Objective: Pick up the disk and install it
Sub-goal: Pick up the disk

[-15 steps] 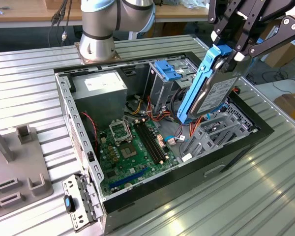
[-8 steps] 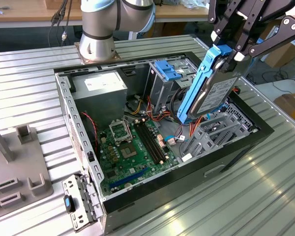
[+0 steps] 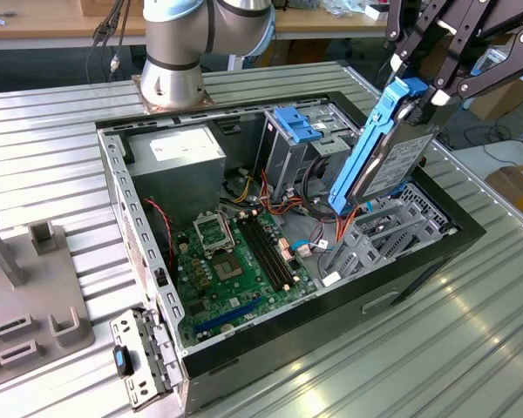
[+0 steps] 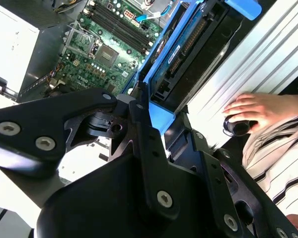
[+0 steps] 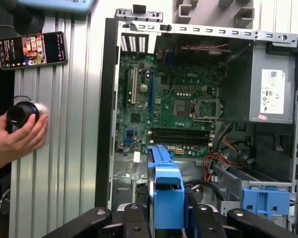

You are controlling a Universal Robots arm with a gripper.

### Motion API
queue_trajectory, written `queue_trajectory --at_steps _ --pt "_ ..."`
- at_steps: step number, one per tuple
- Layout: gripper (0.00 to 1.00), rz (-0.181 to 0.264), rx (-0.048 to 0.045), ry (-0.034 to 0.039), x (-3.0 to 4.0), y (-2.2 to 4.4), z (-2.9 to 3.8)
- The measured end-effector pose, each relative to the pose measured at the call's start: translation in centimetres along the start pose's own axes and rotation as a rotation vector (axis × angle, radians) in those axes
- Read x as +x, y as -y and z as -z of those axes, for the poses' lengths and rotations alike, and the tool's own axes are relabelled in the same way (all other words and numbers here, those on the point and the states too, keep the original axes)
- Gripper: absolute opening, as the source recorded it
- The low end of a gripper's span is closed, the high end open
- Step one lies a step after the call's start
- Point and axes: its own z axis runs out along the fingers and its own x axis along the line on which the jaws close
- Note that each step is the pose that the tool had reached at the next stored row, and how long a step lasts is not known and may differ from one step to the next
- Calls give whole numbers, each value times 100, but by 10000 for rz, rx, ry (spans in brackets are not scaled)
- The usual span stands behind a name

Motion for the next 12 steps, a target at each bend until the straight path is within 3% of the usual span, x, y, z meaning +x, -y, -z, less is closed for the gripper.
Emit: queue_trajectory --at_steps 4,9,12 --pt "36 -1 0 0 5 20 0" --pt "36 -1 0 0 83 18 1" --pt "36 0 -1 -3 85 64 -3"
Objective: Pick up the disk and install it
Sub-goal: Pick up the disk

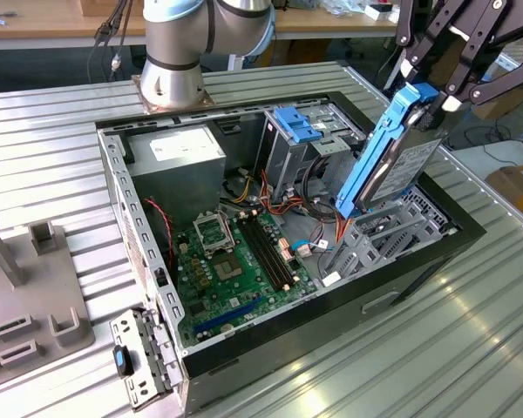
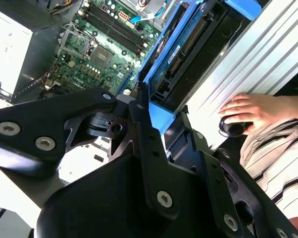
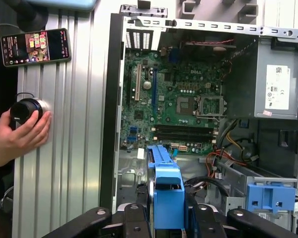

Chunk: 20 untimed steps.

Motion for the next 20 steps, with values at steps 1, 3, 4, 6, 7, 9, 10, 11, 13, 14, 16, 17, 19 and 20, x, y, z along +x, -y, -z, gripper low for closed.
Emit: queue_trajectory --at_steps 1,3,4,6,7,9,10,11,13,14,16,17,19,20 --pt "36 0 0 -1 1 33 -1" --pt "36 0 0 1 4 94 -5" --pt "36 0 1 1 5 121 -5" --pt "36 0 0 -2 8 192 -5" --pt "36 1 0 -2 9 212 -5" --pt "36 -1 0 -2 9 236 -4" --pt "36 -1 0 -2 9 237 -4" --pt "36 0 0 -2 10 238 -4" --pt "36 0 0 -1 10 240 -5" --pt "36 1 0 -1 10 242 -5" --pt "36 0 0 -1 10 246 -5" --pt "36 0 0 -1 10 247 -4" --pt "36 0 0 -2 15 248 -4" --pt "36 0 0 -1 22 248 -4"
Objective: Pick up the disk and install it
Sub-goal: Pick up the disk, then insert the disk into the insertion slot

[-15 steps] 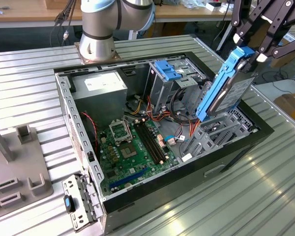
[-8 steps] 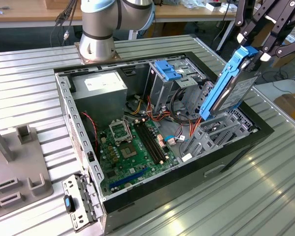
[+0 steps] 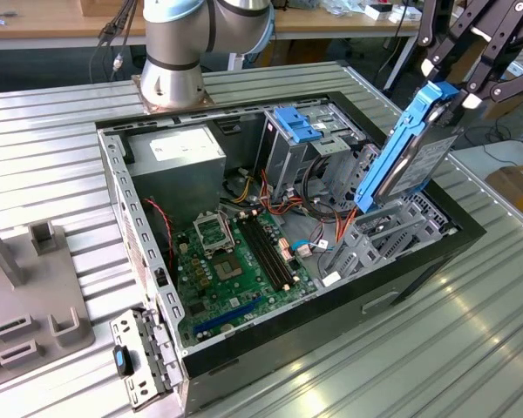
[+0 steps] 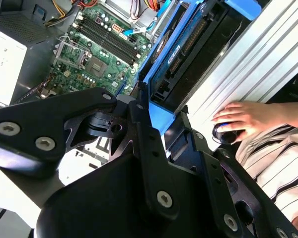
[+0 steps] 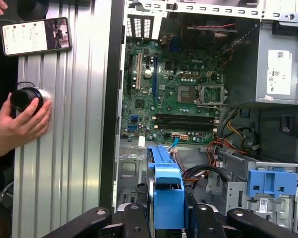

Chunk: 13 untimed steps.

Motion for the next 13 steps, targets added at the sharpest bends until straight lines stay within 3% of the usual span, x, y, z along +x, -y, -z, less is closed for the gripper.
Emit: queue_trajectory --at_steps 13 --pt "36 -14 1 0 18 2 -24"
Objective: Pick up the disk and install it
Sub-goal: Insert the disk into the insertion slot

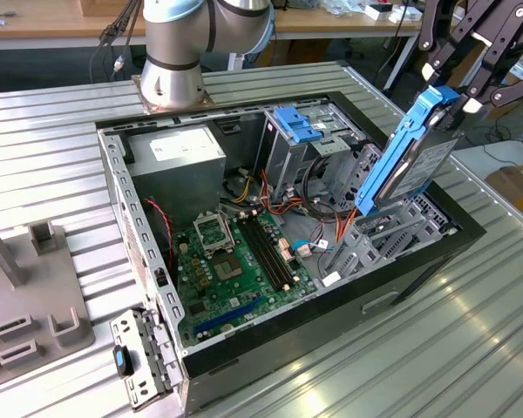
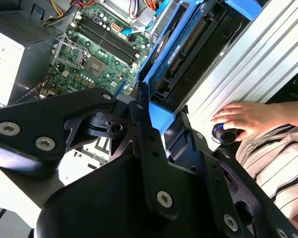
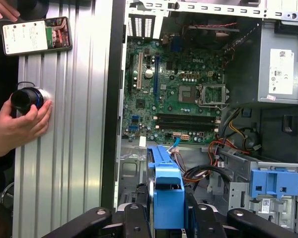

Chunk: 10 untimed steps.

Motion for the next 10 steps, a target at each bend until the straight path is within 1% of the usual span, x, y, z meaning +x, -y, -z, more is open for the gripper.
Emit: queue_trajectory --at_steps 7,10 --pt "36 -3 0 1 0 0 0" --pt "36 -4 0 0 1 0 -13"
